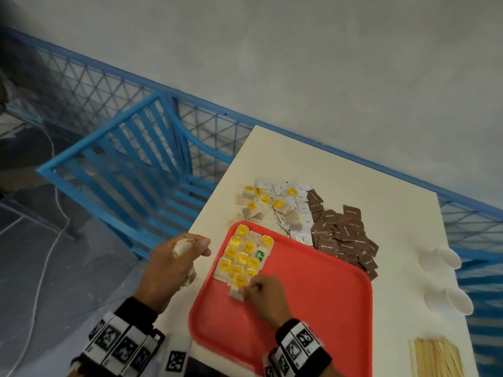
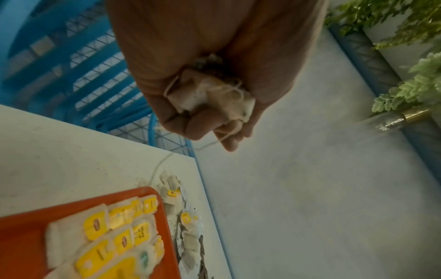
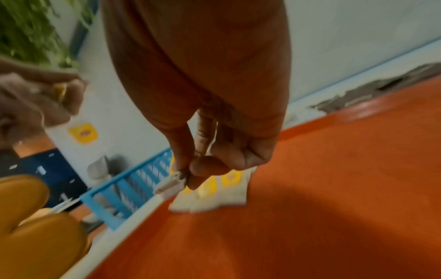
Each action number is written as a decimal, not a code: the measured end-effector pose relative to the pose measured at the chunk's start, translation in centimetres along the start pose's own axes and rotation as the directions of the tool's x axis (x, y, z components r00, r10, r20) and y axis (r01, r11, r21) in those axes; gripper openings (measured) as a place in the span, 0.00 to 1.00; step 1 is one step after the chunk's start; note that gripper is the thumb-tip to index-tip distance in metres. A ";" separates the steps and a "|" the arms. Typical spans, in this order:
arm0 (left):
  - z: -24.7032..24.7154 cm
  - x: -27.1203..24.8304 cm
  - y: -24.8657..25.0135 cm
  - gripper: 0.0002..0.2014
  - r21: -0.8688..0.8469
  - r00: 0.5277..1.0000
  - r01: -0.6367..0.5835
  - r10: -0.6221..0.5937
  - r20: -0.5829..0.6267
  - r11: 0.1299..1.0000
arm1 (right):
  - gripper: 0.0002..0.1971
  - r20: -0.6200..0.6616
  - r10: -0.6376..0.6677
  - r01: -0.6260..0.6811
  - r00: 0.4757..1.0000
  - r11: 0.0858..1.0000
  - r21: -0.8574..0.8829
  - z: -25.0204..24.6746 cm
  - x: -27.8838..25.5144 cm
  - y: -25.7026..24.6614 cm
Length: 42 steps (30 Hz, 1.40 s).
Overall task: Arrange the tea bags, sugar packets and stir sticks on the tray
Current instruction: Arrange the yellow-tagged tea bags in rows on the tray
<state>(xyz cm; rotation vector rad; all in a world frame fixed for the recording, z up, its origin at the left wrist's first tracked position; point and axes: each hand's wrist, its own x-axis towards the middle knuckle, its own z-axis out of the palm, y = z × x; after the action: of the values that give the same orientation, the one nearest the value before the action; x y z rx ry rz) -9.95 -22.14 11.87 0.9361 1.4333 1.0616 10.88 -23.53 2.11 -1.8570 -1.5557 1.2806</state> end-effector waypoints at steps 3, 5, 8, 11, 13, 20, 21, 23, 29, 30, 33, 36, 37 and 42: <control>-1.3 0.0 -0.3 0.09 0.000 1.000 0.025 -0.025 -0.012 1.000 | 0.26 0.032 0.051 -0.050 0.998 0.998 -0.039 4.0 1.1 0.8; -2.1 0.0 -0.4 0.09 0.008 0.999 0.035 -0.035 -0.006 0.999 | 0.25 0.002 0.080 -0.080 0.997 0.996 -0.051 5.5 1.9 0.1; -2.7 0.0 -0.6 0.10 0.019 0.999 0.047 -0.048 0.003 0.999 | 0.27 -0.052 0.110 -0.111 0.993 0.994 -0.011 6.0 2.8 -0.4; -3.3 0.1 -0.7 0.11 -0.010 0.998 0.067 -0.067 -0.002 0.998 | 0.26 -0.085 0.175 -0.179 0.981 0.983 -0.034 7.0 3.5 0.1; -3.6 0.0 -0.7 0.12 -0.034 0.997 0.080 -0.080 0.010 0.996 | 0.23 -0.089 0.214 -0.219 0.973 0.974 -0.054 7.9 3.8 0.7; -4.0 0.0 -0.5 0.28 -0.088 0.993 0.097 -0.090 0.074 0.991 | 0.12 -0.129 0.279 -0.289 0.951 0.955 -0.065 8.1 3.9 -0.2; -3.9 -0.1 -0.5 0.29 -0.088 0.992 0.098 -0.091 0.087 0.991 | 0.14 -0.141 0.258 -0.271 0.956 0.960 -0.078 7.8 3.8 -0.6; -3.7 0.0 -0.3 0.26 -0.101 0.989 0.113 -0.102 0.105 0.988 | 0.17 -0.159 0.184 -0.197 0.970 0.978 -0.071 6.9 3.4 -1.3; -2.0 0.6 0.4 0.22 -0.332 0.923 0.328 -0.224 0.313 0.885 | 0.03 -0.049 -0.074 0.084 0.996 0.959 0.272 2.0 0.8 -6.2; -1.5 0.7 0.6 0.21 -0.361 0.903 0.365 -0.232 0.361 0.858 | 0.08 0.043 -0.093 0.073 0.995 0.936 0.345 1.1 0.3 -6.9; 0.1 0.6 1.5 0.20 -0.458 0.840 0.473 -0.229 0.491 0.753 | 0.23 0.260 -0.171 0.003 0.950 0.840 0.543 -0.7 -1.0 -8.4; 1.7 0.5 1.8 0.21 -0.464 0.788 0.542 -0.231 0.571 0.701 | 0.20 0.321 -0.225 -0.038 0.920 0.763 0.645 -1.8 -1.8 -8.2; 2.2 0.5 1.8 0.22 -0.459 0.777 0.548 -0.222 0.589 0.700 | 0.17 0.319 -0.217 -0.045 0.923 0.761 0.647 -2.3 -2.2 -8.1; 4.8 0.2 2.6 0.20 -0.494 0.783 0.552 -0.215 0.584 0.671 | 0.10 0.215 -0.249 0.113 0.944 0.858 0.500 -5.0 -2.8 -6.4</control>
<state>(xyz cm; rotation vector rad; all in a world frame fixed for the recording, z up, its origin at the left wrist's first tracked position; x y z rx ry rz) -5.19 -20.67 14.13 0.2991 0.6966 0.8096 11.59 -22.99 10.63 -1.2295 -1.3323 1.7004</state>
